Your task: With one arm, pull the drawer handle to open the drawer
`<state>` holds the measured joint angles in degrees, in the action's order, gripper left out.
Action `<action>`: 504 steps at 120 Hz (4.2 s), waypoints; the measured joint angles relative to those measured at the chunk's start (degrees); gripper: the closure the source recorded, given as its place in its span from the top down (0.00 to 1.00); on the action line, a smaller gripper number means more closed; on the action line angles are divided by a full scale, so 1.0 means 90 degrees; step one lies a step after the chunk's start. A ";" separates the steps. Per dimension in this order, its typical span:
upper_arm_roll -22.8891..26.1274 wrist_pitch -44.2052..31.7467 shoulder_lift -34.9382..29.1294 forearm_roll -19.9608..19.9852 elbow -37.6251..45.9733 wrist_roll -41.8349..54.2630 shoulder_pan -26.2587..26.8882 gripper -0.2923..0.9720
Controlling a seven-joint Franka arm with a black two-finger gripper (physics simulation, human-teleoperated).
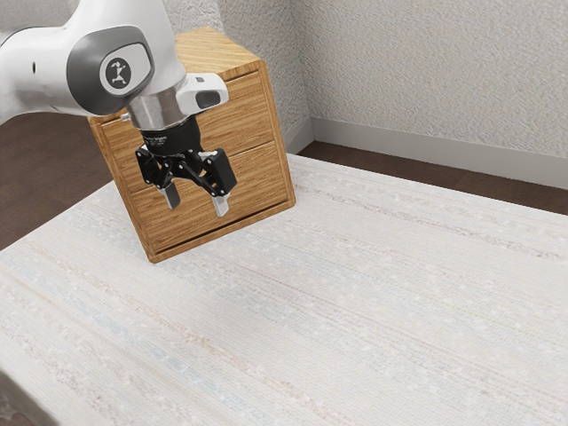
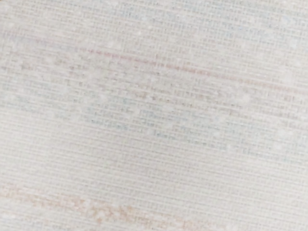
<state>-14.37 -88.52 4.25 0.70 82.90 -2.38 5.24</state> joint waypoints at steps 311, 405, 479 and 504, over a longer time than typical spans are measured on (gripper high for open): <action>0.0370 -0.1649 0.1159 -0.1327 -0.1744 0.4606 -0.1197 0.77; 0.0685 -0.1635 0.1655 -0.1297 -0.2332 0.4799 -0.1467 0.77; 0.0858 -0.1615 0.1824 -0.1298 -0.2519 0.4853 -0.1698 0.77; 0.0901 -0.1611 0.1846 -0.1287 -0.2517 0.4862 -0.1796 0.77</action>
<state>-6.26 -103.02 20.87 -10.88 60.25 41.37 -10.92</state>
